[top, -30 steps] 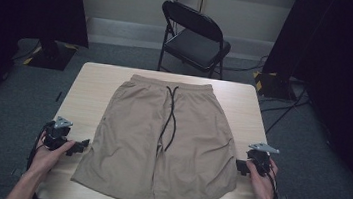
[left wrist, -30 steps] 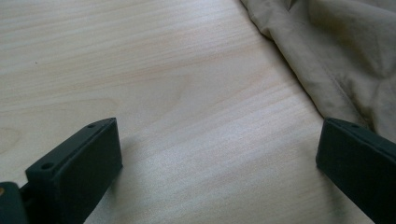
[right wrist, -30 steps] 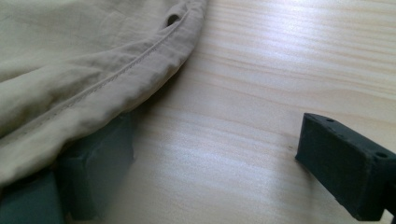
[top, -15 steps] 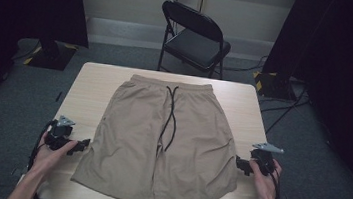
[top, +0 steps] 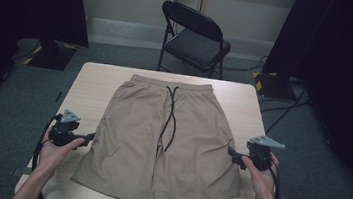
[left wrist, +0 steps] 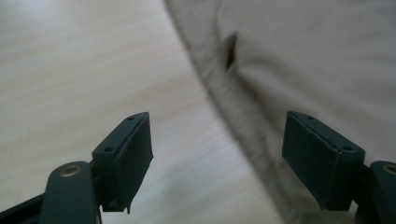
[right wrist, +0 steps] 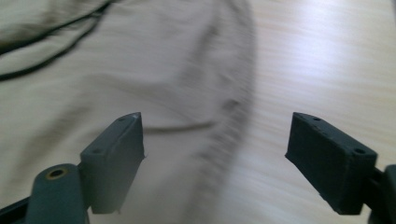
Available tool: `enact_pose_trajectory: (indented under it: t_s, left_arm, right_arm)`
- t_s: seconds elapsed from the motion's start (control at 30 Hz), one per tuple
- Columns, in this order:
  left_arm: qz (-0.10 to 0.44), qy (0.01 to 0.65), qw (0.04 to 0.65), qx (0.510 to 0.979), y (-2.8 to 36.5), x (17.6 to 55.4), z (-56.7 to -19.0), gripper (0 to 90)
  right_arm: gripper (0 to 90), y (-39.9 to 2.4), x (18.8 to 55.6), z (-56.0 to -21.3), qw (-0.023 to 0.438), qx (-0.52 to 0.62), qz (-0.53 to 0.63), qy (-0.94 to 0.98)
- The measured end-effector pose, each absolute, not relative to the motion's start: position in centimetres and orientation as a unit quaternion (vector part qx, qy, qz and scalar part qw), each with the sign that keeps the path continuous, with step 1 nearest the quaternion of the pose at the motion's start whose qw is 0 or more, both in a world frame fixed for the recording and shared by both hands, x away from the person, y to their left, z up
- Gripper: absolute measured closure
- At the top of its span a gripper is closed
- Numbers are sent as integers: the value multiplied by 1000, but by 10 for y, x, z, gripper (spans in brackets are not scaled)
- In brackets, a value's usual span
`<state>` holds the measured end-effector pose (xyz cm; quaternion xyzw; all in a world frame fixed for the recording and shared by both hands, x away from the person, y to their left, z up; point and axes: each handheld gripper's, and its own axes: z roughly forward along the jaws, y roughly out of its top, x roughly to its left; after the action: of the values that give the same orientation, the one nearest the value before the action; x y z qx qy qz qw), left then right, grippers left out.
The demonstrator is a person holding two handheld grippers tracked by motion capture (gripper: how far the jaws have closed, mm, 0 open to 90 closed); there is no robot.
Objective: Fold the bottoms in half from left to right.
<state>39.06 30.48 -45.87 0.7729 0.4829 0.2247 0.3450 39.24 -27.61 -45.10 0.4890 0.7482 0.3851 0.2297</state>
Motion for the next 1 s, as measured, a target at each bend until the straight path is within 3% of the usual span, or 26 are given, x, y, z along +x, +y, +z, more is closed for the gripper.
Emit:
enact_pose_trajectory:
  t_s: [0.17,0.33,0.53,0.7,1.0]
  left_arm:
    - [204,450,368,788,288,407,-445,248]
    - [178,442,401,782,272,430,-447,255]
    - [150,413,364,821,254,438,-477,302]
    - [140,417,353,826,256,440,-487,318]
    - [159,392,351,835,249,430,-496,277]
  right_arm:
    - [248,-232,403,-442,205,443,399,776]
    - [248,-192,422,-438,187,412,402,796]
    - [258,-160,444,-463,155,407,375,818]
    - [240,-148,447,-490,146,406,351,831]
    - [227,-151,439,-494,164,399,335,838]
